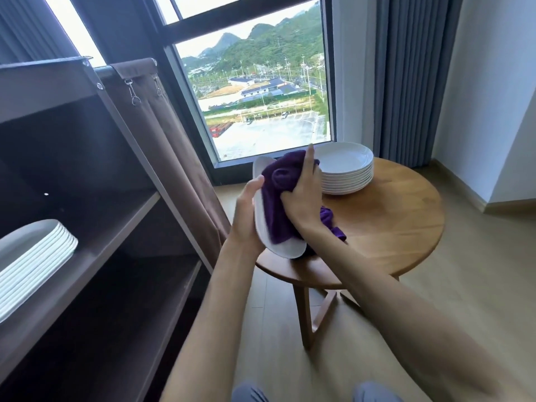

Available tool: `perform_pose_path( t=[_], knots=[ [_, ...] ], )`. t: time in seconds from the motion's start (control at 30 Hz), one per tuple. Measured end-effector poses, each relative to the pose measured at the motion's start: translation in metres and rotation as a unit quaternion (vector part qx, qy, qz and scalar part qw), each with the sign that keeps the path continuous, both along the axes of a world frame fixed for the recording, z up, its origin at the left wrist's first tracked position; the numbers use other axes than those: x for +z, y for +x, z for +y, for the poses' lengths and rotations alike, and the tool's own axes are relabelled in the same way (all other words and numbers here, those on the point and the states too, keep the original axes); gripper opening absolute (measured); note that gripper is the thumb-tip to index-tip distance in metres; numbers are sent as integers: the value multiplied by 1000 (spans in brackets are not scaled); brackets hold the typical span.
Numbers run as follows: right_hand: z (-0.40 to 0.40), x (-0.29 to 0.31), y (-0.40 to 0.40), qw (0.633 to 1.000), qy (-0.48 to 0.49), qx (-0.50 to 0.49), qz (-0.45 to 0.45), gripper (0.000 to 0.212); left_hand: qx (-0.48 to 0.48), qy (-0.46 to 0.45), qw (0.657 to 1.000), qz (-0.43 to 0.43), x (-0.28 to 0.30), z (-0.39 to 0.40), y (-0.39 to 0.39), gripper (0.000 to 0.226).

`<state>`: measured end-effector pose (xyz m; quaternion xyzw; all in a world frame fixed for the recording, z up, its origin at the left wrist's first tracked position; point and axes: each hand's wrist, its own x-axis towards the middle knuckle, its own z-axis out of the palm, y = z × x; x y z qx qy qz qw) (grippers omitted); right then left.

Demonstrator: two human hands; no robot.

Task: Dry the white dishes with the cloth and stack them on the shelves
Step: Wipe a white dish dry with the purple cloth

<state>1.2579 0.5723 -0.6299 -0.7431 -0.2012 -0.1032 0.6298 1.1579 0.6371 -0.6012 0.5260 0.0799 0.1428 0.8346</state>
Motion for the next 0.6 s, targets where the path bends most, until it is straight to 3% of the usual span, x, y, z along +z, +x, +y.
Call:
perform_pose_path(
  t=[0.1, 0.2, 0.27, 0.33, 0.37, 0.4, 0.43, 0.5, 0.53, 0.6],
  knots=[
    [5, 16, 6, 999, 25, -34, -19, 60, 47, 41, 998, 30, 1, -20, 10, 48],
    [9, 19, -2, 989, 118, 73, 49, 19, 89, 108, 988, 70, 6, -28, 13, 49],
    [10, 21, -14, 954, 198, 177, 137, 13, 87, 123, 987, 57, 7, -28, 13, 63],
    [8, 22, -23, 922, 236, 255, 169, 27, 185, 262, 945, 59, 12, -27, 14, 70],
    [9, 24, -26, 911, 243, 286, 169, 36, 241, 250, 935, 74, 11, -27, 17, 65],
    [8, 26, -29, 910, 227, 310, 155, 41, 283, 168, 941, 82, 16, -22, 18, 56],
    [7, 29, -34, 911, 210, 328, 134, 42, 260, 88, 960, 55, 17, -17, 21, 50],
    [4, 30, -38, 926, 162, 331, 76, 41, 200, 67, 976, 56, 7, -8, 20, 48],
    [2, 27, -39, 932, 141, 330, 45, 39, 166, 4, 984, 64, 0, 5, 21, 48],
    [-4, 21, -40, 932, 115, 345, -2, 31, 167, -3, 982, 92, -2, 27, 16, 52]
  ],
)
